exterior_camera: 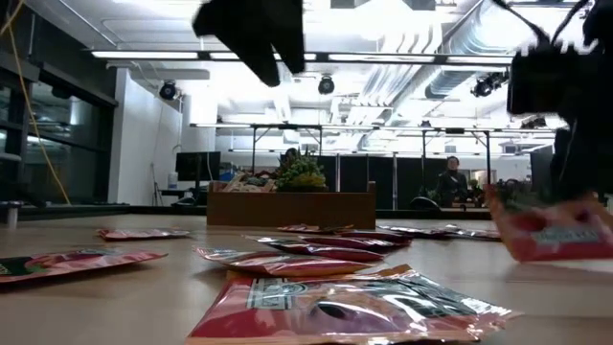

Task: Pick & Place Tea
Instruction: Put the orange tea bag into the middle section of the wooden organizer

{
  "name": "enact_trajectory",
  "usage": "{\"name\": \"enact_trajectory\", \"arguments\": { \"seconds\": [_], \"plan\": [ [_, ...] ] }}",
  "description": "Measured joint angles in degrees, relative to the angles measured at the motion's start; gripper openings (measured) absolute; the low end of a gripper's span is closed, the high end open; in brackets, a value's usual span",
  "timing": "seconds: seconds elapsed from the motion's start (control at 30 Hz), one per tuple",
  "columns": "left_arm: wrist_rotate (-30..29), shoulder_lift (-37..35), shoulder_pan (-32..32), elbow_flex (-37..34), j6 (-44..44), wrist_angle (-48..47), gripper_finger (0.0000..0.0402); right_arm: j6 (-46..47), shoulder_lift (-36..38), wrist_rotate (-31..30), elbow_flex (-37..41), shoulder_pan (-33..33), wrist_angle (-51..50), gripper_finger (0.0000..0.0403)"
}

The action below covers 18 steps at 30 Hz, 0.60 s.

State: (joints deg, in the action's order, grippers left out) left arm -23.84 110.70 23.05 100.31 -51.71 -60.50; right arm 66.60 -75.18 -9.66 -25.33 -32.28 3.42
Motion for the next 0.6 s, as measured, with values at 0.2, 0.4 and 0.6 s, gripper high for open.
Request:
{"name": "enact_trajectory", "arguments": {
  "seconds": [0.2, 0.4, 0.6],
  "plan": [
    [-3.7, -4.1, 1.2, 0.1, -3.2, -6.7, 0.0199, -10.1, 11.4, -3.9, -8.5, 3.0, -21.4, 0.0000],
    [-4.1, -7.3, 0.8, 0.1, 1.9, -7.4, 0.0199, -23.1, 16.8, -7.5, -19.8, 8.1, -35.3, 0.0000],
    [-0.3, -10.4, -2.8, 0.0, 11.3, -3.7, 0.0187, -36.9, 15.7, -10.5, -31.0, 14.1, -43.2, 0.0000]
  ]
}}
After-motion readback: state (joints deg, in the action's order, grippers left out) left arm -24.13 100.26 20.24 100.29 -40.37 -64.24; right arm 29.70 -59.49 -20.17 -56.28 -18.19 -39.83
